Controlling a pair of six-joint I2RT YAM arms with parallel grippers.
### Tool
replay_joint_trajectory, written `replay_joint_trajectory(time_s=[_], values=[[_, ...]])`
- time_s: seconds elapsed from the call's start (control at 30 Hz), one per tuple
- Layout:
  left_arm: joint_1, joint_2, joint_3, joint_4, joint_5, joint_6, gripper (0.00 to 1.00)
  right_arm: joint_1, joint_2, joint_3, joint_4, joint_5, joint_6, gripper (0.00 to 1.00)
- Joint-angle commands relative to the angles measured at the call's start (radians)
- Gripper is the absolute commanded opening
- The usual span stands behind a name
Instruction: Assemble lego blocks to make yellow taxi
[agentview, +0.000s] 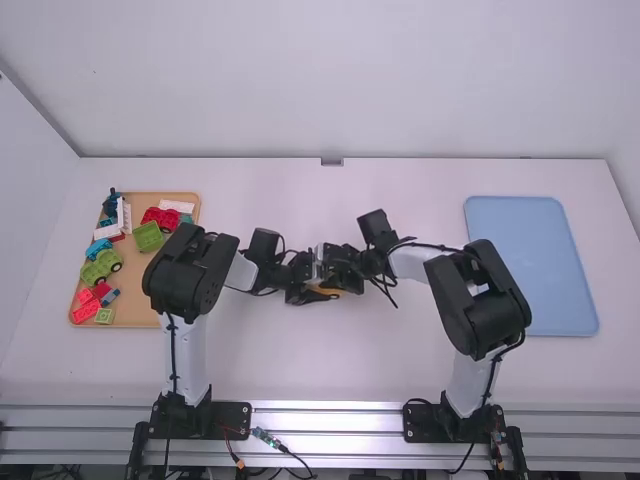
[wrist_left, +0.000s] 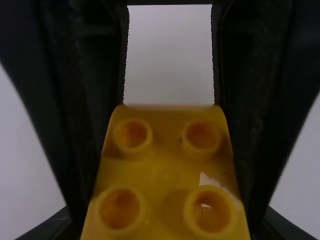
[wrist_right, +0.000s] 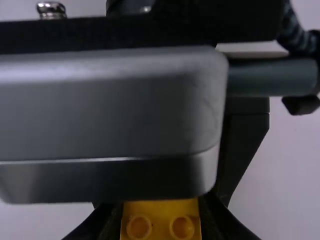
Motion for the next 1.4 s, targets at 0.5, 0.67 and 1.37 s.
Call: replay_joint_trajectory(time_s=[0.5,0.67,1.37], values=[[0.004,0.016,0.03,0.023,-0.147,-0.052,0.11,-0.04,0.039,-0.072,0.093,0.081,0.037,0.0],[0.004,0.016,0.067,-0.049,-0.147,-0.008,0.1,-0.046,0.039,-0.125,0.204,0.081,0.079,0.0],[0.006,0.016,0.115,-0.317,-0.068,0.265,0.07,-0.037,0.039,-0.116,0.199,0.116,0.117,0.0]])
